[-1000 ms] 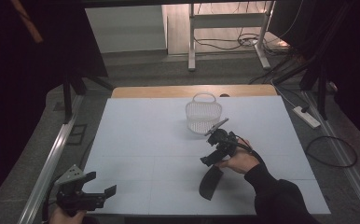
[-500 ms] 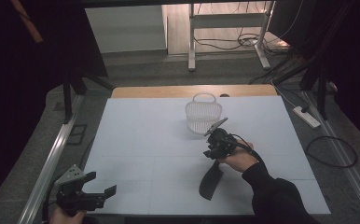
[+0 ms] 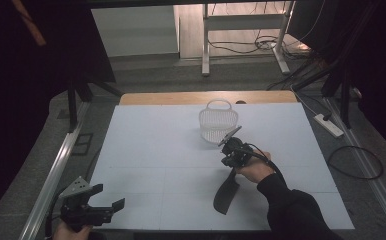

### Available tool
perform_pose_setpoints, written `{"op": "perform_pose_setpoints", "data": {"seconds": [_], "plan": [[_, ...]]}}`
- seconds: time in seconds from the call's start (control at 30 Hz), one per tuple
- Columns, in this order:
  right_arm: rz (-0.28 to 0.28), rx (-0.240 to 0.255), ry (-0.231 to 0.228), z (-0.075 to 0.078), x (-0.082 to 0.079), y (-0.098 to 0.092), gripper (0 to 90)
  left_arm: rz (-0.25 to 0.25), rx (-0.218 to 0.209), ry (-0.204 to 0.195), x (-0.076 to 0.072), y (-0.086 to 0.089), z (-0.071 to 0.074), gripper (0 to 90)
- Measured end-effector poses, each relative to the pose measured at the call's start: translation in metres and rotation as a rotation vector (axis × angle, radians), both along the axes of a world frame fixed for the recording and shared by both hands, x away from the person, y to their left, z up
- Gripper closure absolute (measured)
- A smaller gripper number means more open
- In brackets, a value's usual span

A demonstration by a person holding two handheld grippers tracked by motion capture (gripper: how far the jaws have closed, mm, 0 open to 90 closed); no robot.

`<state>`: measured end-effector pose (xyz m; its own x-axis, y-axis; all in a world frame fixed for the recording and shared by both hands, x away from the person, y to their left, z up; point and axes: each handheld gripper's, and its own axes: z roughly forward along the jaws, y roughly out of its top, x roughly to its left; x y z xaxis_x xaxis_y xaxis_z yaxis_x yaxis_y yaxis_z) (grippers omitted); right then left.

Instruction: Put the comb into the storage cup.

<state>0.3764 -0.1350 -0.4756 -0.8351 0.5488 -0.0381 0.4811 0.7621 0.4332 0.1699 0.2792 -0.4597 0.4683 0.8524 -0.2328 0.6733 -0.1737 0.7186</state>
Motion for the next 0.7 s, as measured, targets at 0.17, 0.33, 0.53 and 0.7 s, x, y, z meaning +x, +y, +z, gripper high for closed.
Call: {"op": "perform_pose_setpoints", "data": {"seconds": [0.17,0.33,0.53,0.7], "plan": [[0.006,-0.023,0.012,-0.012,-0.001,0.001,89.4,-0.004,0.003,-0.002,0.000,0.000,0.000,3.6],[0.012,-0.053,0.031,-0.023,0.000,0.002,89.4,-0.006,0.003,-0.003,0.000,0.000,0.000,3.6],[0.012,-0.058,0.037,-0.025,0.000,0.001,89.4,-0.007,0.002,-0.002,0.000,0.000,0.000,3.6],[0.010,-0.064,0.035,-0.025,0.002,-0.002,89.4,-0.006,0.002,-0.001,0.000,0.000,0.000,3.6]]}}
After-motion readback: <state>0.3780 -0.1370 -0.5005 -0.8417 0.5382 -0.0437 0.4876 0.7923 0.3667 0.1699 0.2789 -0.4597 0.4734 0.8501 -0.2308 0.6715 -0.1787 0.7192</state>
